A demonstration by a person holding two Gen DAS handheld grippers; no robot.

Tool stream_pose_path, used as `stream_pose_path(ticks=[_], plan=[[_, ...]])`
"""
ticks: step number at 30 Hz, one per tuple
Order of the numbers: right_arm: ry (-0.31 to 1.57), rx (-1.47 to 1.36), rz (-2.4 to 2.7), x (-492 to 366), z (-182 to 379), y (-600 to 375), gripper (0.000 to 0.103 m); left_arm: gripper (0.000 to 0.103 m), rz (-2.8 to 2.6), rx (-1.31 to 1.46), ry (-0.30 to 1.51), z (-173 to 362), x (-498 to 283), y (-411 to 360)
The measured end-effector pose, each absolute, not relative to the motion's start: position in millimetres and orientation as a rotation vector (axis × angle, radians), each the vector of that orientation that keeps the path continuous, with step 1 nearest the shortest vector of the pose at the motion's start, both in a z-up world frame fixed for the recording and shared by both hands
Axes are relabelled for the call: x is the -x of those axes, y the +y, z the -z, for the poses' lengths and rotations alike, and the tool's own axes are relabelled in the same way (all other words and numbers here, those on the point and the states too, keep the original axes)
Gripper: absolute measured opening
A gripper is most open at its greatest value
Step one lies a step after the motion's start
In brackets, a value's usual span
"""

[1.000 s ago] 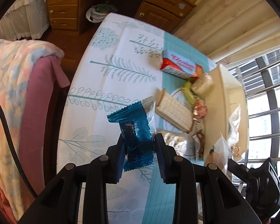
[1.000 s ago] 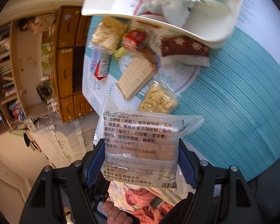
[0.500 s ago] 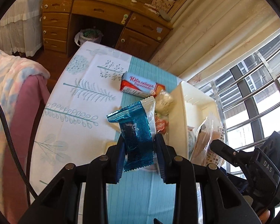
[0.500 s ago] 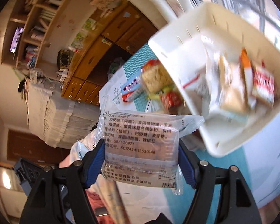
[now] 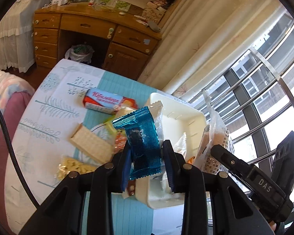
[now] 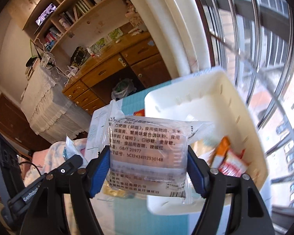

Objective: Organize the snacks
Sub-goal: 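Carry the blue candy and clear printed pack over the white tray, then release the blue candy and printed pack into the tray, opening both grippers, then withdraw both grippers from the tray toward the remaining snacks on the table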

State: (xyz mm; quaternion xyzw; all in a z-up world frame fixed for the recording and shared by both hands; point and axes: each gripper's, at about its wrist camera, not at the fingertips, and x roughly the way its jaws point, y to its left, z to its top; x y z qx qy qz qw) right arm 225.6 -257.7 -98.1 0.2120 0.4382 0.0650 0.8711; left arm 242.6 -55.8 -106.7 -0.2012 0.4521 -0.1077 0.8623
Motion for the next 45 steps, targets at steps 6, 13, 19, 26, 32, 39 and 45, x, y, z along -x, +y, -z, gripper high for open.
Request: stream_pose_path(ticks=[6, 13, 19, 26, 32, 39, 45], plan=[[0.852, -0.336, -0.096, -229.8, 88.8, -291.5, 0.073, 0.029, 0.282, 0.398, 0.964, 108.5, -249.7, -103.3], [0.771, -0.178, -0.069, -236.2, 85.5, -322.5, 0.074, 0.029, 0.329, 0.391, 1.013, 123.7, -255.0, -144.6], [0.771, -0.154, -0.085, -244.4, 90.8, -341.7, 0.076, 0.03, 0.349, 0.38, 1.048, 135.2, -255.3, -169.7], [0.778, -0.193, -0.093, -247.4, 94.4, -351.9, 0.081, 0.058, 0.277, 0.331, 1.062, 133.8, -256.5, -177.7], [0.753, -0.224, -0.12, -245.3, 92.1, -352.5, 0.091, 0.066, 0.232, 0.312, 1.065, 129.6, -254.6, -171.3], [0.752, -0.25, -0.116, -239.0, 89.8, -348.7, 0.091, 0.066, 0.201, 0.326, 1.07, 126.0, -248.3, -155.7], [0.751, -0.284, -0.081, -229.6, 90.5, -344.6, 0.091, 0.067, 0.189, 0.324, 1.095, 128.3, -237.2, -143.5]])
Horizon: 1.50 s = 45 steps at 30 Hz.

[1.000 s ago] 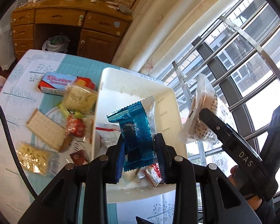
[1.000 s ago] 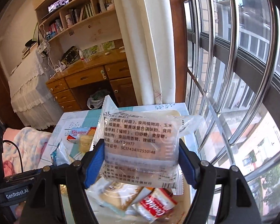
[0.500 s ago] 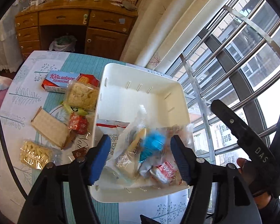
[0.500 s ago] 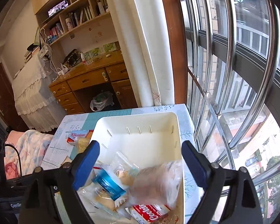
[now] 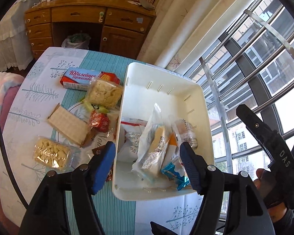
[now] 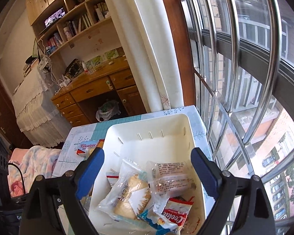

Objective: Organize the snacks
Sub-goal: 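Withdraw both grippers from the tray toward the remaining snacks on the table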

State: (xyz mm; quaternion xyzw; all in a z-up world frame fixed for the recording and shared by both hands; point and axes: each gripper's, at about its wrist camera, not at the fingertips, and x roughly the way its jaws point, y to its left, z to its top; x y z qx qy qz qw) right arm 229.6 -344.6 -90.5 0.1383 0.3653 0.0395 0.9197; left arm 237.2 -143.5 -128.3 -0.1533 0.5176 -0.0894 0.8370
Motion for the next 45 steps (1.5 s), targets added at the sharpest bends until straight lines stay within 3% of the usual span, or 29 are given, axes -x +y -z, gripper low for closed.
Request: stream_pose_path(ticks=[21, 45], plan=[[0.816, -0.291, -0.032, -183.1, 95.2, -251.6, 0.091, 0.067, 0.285, 0.201, 1.217, 134.0, -182.3, -55.8], [0.903, -0.357, 0.049, -153.2, 122.7, -121.7, 0.091, 0.072, 0.31, 0.075, 1.241, 139.5, -202.1, 89.8]])
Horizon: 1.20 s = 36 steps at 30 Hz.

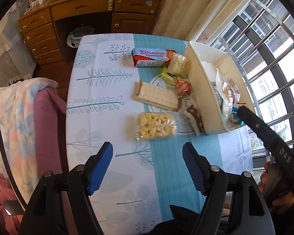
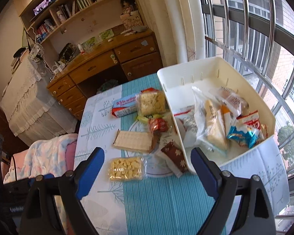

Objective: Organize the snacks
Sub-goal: 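Withdraw both grippers from the tray toward the remaining snacks on the table, then grasp the beige wafer bar with the left gripper while the right approaches the puffed-snack bag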

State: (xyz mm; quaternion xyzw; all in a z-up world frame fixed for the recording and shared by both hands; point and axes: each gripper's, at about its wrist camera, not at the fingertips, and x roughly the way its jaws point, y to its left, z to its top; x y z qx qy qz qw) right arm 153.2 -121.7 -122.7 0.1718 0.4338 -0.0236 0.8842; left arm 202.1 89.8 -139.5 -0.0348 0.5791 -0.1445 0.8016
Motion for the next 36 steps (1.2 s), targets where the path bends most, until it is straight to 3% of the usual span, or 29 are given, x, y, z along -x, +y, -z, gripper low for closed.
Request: stream_pose_path(ticks=[4, 18, 36], plan=[[0.945, -0.346, 0.047, -149.5, 132.8, -112.8, 0.091, 0.079, 0.315, 0.064, 1.258, 144.7, -215.7, 97.8], [0.969, -0.094, -0.145, -162.4, 153.9, -81.5, 0.091, 0.081, 0.446, -0.284, 1.24, 154.8, -279.7, 60.4], [0.955, 0.329, -0.457, -182.3, 188.6, -31.4, 0.091, 0.081, 0.744, -0.659, 1.246, 238.6, -342.4, -16.7]])
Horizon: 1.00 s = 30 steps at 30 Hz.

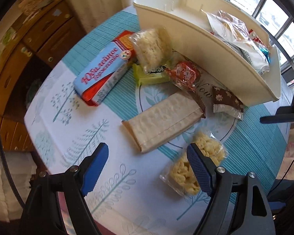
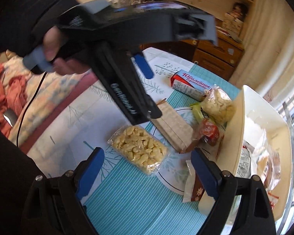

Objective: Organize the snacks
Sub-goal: 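Grasp the beige wafer bar with the left gripper while the right approaches the puffed-snack bag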

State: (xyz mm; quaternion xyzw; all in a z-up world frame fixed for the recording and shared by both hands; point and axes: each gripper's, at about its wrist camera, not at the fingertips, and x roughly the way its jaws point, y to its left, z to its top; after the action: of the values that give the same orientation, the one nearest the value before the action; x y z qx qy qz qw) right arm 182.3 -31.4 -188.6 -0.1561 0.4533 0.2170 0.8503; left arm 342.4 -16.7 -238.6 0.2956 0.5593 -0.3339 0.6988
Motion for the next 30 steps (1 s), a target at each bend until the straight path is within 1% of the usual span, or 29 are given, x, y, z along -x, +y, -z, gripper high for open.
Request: stream_pose_path(ticks=[6, 17, 19, 30], plan=[[1.011, 0.371, -0.514, -195.7, 209.6, -23.4, 0.091, 0.081, 0.823, -0.746, 1.266, 263.9, -357.9, -38.7], [1.125, 0.344, -0.584, -219.1, 241.7, -12.1, 0.091, 0.081, 1.024, -0.81, 1.347, 288.7, -366.3, -68.9], [1.144, 0.346, -0.596, -220.5, 246.4, -9.0, 0.091, 0.085, 1.029, -0.821, 1.337, 292.9, -367.9, -72.9], [1.132, 0.371, -0.579, -229.5, 258.6, 0.5, 0.093, 0.086, 1.04, -0.785, 1.351, 310.0, -393.1, -109.7]])
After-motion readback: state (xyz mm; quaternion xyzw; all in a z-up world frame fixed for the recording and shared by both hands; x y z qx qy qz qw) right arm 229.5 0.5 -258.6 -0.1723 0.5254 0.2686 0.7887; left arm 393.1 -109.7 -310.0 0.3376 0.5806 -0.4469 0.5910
